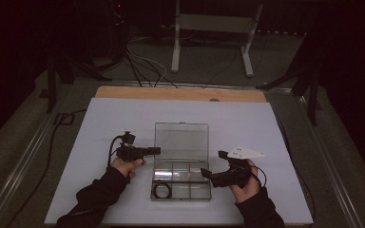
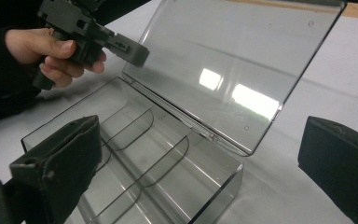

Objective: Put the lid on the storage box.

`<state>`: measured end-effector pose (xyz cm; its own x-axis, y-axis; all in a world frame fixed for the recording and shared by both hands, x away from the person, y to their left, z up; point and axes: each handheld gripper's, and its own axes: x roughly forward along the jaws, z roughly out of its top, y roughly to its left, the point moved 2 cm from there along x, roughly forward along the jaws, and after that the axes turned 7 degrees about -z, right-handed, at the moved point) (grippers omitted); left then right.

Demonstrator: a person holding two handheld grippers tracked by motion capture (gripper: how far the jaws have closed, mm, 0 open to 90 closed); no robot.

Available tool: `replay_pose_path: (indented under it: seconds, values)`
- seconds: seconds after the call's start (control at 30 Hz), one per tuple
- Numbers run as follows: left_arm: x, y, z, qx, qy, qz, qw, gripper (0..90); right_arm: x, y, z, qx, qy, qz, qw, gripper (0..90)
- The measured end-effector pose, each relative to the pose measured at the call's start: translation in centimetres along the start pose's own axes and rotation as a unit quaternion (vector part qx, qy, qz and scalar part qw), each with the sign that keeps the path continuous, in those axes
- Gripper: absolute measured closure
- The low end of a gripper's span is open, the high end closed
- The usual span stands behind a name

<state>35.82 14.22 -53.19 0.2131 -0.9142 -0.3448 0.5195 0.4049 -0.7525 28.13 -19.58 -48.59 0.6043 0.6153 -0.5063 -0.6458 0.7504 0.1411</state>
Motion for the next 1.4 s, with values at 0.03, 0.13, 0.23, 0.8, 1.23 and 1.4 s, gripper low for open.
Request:
replay_pose_path:
  seconds: [0.03, 0.13, 0.23, 0.8, 1.23, 1.4]
  values:
    - [0.0, 0.0, 0.0, 0.003, 0.0, 0.0, 1.0, 81.8, 0.0, 0.0, 0.0, 0.001, 0.0, 0.0, 1.0, 0.0]
    - [0.0, 0.0, 0.0, 0.011, 0.0, -0.001, 0.9999, 81.9, 0.0, 0.0, 0.0, 0.002, -0.001, 0.0, 1.0, 0.0]
    - [-0.1, -0.1, 0.0, 0.027, 0.002, 0.0, 0.9996, 82.1, -0.1, 0.0, 0.0, 0.001, -0.001, 0.0, 1.0, 0.0]
    - [-0.6, -1.7, -0.4, 0.156, 0.019, 0.036, 0.987, 82.5, -0.2, 0.2, 0.2, 0.008, -0.004, 0.005, 0.9999, 0.0]
    - [-0.8, -1.8, -0.7, 0.211, 0.018, 0.035, 0.9767, 82.8, -0.5, 0.3, 0.3, 0.018, -0.007, 0.012, 0.9997, 0.0]
    - [-0.9, -1.9, -0.9, 0.236, 0.017, 0.038, 0.971, 82.8, -0.7, 0.3, 0.4, 0.022, -0.008, 0.014, 0.9996, 0.0]
